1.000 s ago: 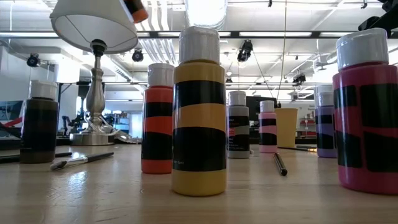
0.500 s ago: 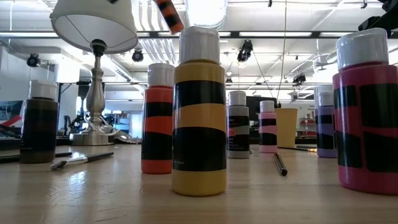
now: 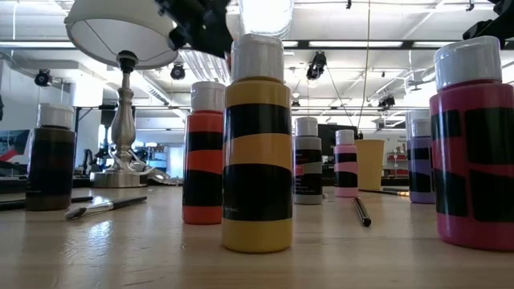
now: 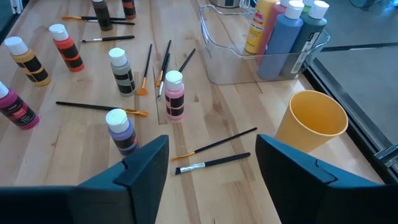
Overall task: Pick & Place Paint Supplies
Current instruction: Put the small orange paint bottle into the bin
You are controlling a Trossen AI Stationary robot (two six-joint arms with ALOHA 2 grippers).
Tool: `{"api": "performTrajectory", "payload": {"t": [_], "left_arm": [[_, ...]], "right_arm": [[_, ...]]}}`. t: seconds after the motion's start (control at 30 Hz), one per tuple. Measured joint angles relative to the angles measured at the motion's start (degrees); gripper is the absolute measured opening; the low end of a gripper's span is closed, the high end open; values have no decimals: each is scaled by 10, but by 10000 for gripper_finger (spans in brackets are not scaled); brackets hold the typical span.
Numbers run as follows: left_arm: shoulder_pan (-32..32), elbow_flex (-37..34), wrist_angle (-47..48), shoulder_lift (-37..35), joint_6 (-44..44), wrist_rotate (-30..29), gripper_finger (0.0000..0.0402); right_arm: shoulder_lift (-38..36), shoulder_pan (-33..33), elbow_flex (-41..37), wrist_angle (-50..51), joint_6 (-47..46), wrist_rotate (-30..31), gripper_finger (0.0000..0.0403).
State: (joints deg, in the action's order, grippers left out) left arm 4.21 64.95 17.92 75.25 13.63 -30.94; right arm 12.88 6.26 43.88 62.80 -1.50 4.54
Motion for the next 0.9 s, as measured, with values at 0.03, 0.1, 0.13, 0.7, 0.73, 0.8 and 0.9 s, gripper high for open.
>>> {"api": "performTrajectory", "payload": {"t": [0.03, 0.1, 0.13, 0.7, 0.73, 0.8, 0.9], "left_arm": [[8, 0, -3, 6, 0, 4, 122], [25, 0, -10, 18, 0, 7, 122], [33, 0, -11, 23, 0, 12, 122], [145, -1, -23, 111, 1, 78, 122], [149, -1, -27, 117, 3, 82, 122], [156, -1, -33, 128, 6, 93, 122], [164, -1, -36, 146, 10, 100, 122]], "right_arm": [[0, 0, 0, 0, 0, 0, 232], [0, 0, 0, 0, 0, 0, 227], [0, 0, 0, 0, 0, 0, 225], [0, 0, 0, 0, 0, 0, 253], [0, 0, 0, 0, 0, 0, 257], [0, 0, 0, 0, 0, 0, 264], [0, 0, 0, 0, 0, 0, 272]]}}
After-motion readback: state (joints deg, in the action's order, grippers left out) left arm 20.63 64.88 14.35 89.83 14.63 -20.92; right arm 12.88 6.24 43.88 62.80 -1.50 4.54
